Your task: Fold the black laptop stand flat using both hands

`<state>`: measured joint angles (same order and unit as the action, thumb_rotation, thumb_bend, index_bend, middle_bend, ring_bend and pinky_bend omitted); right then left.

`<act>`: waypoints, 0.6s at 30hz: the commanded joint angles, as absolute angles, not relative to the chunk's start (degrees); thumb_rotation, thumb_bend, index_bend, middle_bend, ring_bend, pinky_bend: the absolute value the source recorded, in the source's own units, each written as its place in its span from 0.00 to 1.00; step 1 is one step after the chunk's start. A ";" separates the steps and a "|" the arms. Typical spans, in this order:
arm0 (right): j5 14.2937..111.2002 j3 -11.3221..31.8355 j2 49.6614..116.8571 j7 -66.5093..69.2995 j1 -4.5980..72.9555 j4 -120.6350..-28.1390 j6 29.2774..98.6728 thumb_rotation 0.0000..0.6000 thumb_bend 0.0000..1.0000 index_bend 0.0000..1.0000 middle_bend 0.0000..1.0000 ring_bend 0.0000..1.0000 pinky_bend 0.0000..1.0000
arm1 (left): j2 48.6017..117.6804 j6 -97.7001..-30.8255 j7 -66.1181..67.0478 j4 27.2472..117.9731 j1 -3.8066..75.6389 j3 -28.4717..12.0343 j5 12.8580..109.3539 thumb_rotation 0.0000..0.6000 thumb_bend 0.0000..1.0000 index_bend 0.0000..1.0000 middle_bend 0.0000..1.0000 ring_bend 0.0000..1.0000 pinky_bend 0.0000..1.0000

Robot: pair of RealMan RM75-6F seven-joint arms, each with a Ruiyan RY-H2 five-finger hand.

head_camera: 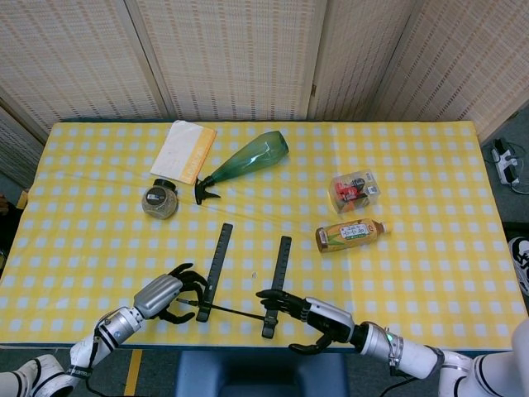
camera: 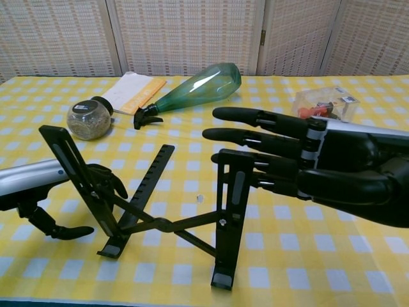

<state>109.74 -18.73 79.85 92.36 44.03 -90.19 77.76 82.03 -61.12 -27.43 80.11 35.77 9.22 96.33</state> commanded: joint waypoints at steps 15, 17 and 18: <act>109.70 -19.05 80.35 92.33 44.18 -89.79 77.13 1.00 0.40 0.00 0.00 0.00 0.00 | 82.39 -61.16 -27.39 80.12 35.24 9.49 96.95 1.00 0.42 0.59 0.34 0.25 0.00; 109.66 -19.05 80.32 92.28 44.19 -89.80 77.11 1.00 0.40 0.00 0.00 0.00 0.00 | 82.42 -61.12 -27.35 80.27 35.27 9.53 97.08 1.00 0.42 0.60 0.34 0.25 0.00; 109.60 -19.05 80.29 92.30 44.18 -89.82 77.13 1.00 0.40 0.00 0.00 0.00 0.00 | 82.43 -61.12 -27.29 80.38 35.27 9.56 97.16 1.00 0.43 0.60 0.34 0.25 0.00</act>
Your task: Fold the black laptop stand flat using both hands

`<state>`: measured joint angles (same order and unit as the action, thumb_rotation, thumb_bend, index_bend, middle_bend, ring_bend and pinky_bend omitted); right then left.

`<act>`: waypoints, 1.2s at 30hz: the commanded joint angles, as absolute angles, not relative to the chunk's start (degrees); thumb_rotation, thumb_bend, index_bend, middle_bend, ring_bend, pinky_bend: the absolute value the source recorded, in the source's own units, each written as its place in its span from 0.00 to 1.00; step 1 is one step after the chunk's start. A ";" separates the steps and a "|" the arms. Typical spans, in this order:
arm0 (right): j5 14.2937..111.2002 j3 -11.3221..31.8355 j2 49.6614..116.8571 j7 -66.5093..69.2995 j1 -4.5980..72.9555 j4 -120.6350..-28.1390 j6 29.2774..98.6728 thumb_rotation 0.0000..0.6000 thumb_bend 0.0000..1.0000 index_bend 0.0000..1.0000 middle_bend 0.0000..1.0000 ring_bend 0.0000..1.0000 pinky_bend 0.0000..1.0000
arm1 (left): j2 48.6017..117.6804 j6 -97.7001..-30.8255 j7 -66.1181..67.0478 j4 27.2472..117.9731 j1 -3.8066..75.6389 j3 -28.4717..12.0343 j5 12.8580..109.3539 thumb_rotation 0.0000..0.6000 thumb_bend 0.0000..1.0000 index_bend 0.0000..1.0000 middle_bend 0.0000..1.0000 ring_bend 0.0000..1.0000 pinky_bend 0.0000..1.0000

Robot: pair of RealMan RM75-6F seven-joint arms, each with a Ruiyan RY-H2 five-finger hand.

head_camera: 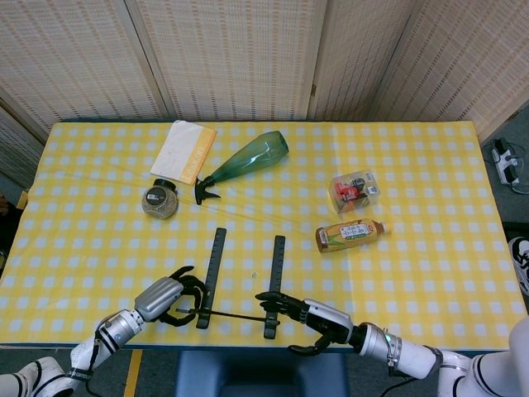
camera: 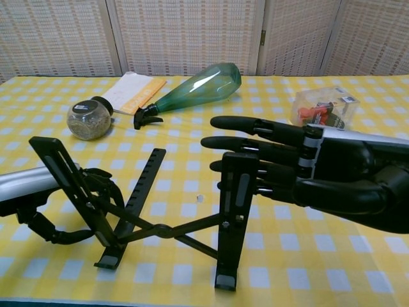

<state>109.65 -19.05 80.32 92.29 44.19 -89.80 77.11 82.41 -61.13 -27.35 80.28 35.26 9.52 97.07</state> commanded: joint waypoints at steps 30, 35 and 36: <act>98.19 -10.41 84.38 62.46 44.75 -92.73 61.28 1.00 0.40 0.00 0.00 0.00 0.00 | 70.83 -64.34 -24.68 88.98 33.62 7.24 94.02 1.00 0.36 0.06 0.08 0.01 0.00; 95.00 -8.11 85.62 60.21 44.44 -92.18 59.80 1.00 0.40 0.00 0.00 0.00 0.00 | 69.40 -65.52 -24.32 89.89 32.86 6.73 94.01 1.00 0.36 0.05 0.08 0.01 0.00; 94.60 -7.80 85.73 60.07 44.42 -92.10 59.55 1.00 0.40 0.00 0.00 0.00 0.00 | 69.22 -65.65 -24.34 90.02 32.75 6.68 94.04 1.00 0.36 0.05 0.08 0.01 0.00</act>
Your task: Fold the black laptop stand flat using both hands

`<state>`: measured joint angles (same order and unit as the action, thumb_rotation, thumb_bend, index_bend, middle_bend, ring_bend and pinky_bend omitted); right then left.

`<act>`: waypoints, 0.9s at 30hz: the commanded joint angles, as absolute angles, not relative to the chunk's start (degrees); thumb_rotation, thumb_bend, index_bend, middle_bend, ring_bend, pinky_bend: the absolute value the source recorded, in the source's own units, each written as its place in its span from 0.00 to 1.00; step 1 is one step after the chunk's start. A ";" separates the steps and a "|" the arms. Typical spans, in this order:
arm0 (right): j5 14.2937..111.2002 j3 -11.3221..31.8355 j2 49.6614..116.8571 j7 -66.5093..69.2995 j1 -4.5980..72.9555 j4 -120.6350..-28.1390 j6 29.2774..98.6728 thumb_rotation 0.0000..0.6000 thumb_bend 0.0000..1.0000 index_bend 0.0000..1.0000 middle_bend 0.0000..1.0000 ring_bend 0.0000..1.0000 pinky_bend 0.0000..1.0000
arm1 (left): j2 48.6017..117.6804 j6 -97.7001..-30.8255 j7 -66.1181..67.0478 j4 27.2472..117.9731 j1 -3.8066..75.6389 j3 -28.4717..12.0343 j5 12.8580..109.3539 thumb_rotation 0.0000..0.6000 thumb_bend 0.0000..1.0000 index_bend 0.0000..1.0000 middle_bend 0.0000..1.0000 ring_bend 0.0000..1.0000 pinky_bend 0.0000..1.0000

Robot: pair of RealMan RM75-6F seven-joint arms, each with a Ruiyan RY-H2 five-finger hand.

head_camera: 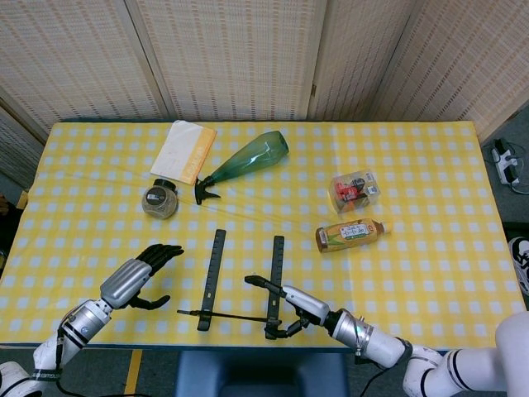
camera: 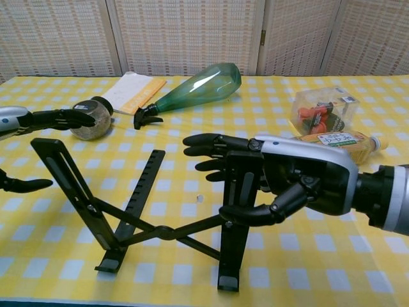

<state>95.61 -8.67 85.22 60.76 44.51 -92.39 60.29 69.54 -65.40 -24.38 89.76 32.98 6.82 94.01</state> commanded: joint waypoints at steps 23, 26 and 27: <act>87.88 -2.20 79.44 62.23 35.59 -90.25 67.62 1.00 0.40 0.00 0.00 0.00 0.00 | 67.07 -67.75 -23.53 91.01 31.49 4.43 94.94 1.00 0.36 0.05 0.08 0.01 0.00; 89.21 -1.58 77.99 56.66 32.70 -90.05 73.27 1.00 0.40 0.00 0.00 0.00 0.00 | 66.88 -67.58 -22.75 90.98 31.86 3.80 95.00 1.00 0.36 0.05 0.08 0.01 0.00; 90.24 -1.59 77.85 53.43 32.01 -90.01 74.90 1.00 0.40 0.00 0.00 0.00 0.00 | 66.98 -67.23 -22.20 90.77 32.21 3.58 95.18 1.00 0.36 0.06 0.08 0.01 0.00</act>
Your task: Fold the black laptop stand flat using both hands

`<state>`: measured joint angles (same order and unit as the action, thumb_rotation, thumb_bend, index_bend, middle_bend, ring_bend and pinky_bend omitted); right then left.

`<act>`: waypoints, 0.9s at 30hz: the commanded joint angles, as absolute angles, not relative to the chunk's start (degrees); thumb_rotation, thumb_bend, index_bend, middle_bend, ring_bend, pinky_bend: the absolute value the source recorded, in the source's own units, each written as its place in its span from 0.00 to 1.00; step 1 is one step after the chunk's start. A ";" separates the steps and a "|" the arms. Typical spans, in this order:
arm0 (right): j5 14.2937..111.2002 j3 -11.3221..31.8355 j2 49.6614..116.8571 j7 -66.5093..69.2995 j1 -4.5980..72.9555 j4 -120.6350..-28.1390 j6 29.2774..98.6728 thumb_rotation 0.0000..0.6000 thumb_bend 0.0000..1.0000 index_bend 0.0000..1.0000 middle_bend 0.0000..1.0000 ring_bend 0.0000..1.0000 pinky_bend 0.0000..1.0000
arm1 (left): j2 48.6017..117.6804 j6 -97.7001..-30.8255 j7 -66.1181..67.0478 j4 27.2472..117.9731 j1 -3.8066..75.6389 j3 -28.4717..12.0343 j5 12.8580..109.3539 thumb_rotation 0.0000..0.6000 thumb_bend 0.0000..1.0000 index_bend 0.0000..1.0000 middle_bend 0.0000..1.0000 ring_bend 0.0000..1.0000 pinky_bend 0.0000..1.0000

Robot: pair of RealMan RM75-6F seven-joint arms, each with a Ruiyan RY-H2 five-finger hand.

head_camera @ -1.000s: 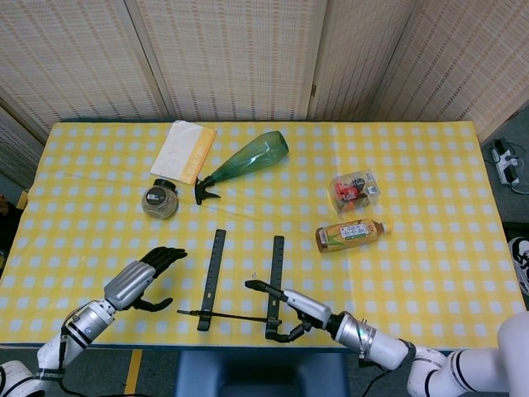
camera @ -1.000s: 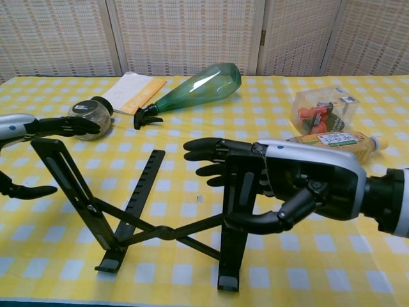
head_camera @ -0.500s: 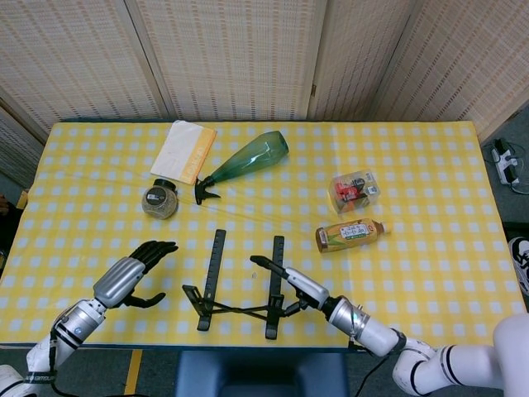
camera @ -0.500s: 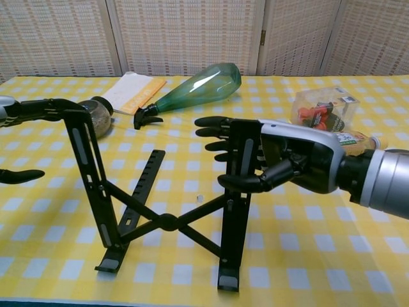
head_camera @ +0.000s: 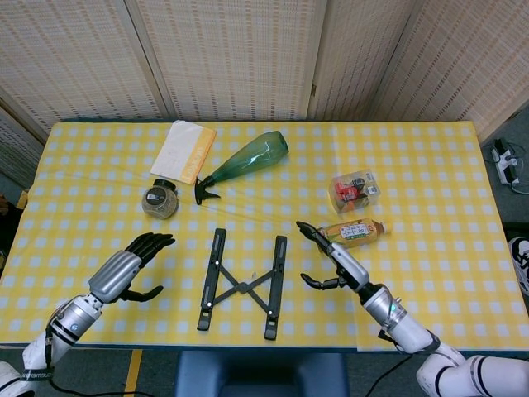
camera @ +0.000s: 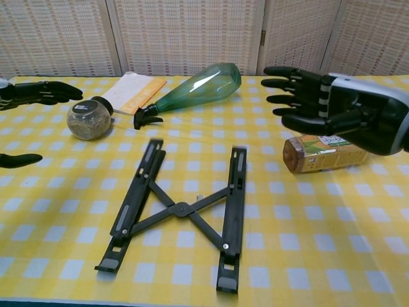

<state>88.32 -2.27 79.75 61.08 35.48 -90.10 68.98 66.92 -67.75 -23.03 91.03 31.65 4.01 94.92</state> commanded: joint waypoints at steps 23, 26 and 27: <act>106.77 -3.02 80.10 0.81 31.02 -89.79 74.51 1.00 0.37 0.40 0.56 0.64 0.53 | 87.24 -59.81 3.78 67.02 42.13 -2.48 95.42 1.00 0.18 0.00 0.00 0.00 0.00; 106.51 -3.18 82.47 -1.90 31.52 -87.86 72.16 1.00 0.37 0.45 0.62 0.71 0.63 | 90.16 -58.38 4.39 64.28 42.95 -2.74 94.30 1.00 0.17 0.00 0.00 0.00 0.00; 106.49 -3.26 83.12 -2.56 31.67 -87.30 71.56 1.00 0.37 0.46 0.64 0.73 0.66 | 90.80 -57.86 4.11 63.81 43.17 -2.90 93.78 1.00 0.17 0.00 0.00 0.00 0.00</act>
<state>106.36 -3.10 81.90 -1.32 31.28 -88.42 72.77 89.64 -58.77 3.87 64.78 42.50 -2.58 94.51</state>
